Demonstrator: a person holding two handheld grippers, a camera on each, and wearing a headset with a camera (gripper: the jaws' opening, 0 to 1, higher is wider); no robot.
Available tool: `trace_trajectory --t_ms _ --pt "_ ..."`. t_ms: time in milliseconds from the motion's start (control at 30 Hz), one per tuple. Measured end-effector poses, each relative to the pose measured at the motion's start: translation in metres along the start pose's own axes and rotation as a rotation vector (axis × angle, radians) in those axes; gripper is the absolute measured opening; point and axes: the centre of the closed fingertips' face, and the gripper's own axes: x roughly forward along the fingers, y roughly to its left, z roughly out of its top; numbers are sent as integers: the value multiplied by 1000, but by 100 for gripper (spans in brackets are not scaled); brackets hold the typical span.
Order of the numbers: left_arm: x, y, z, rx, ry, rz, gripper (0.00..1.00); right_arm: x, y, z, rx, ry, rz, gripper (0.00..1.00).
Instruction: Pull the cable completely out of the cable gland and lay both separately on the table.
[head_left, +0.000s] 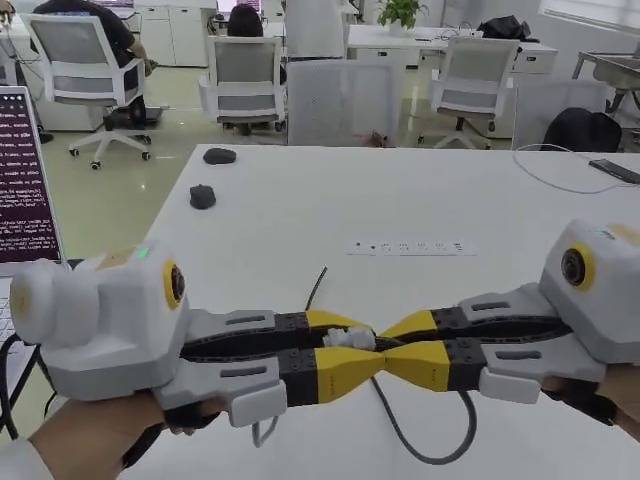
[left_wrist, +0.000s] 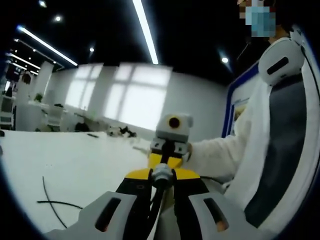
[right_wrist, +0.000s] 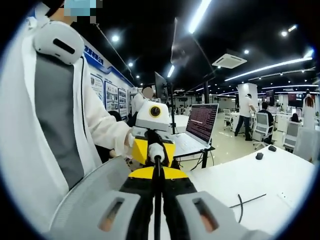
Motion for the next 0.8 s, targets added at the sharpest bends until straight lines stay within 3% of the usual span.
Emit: trace_trajectory --t_ms 100,400,633,800 --pt "-3 1 0 8 5 4 16 -1 -1 -5 -22 16 -2 2" --pt "-7 5 -7 -4 23 22 16 -9 -9 -42 -70 158 -18 2" --pt "-12 6 -3 0 -5 27 16 -19 -17 -70 -56 241 -45 2" --pt "-17 9 2 -13 -30 33 16 -33 -25 -102 -49 357 -85 2"
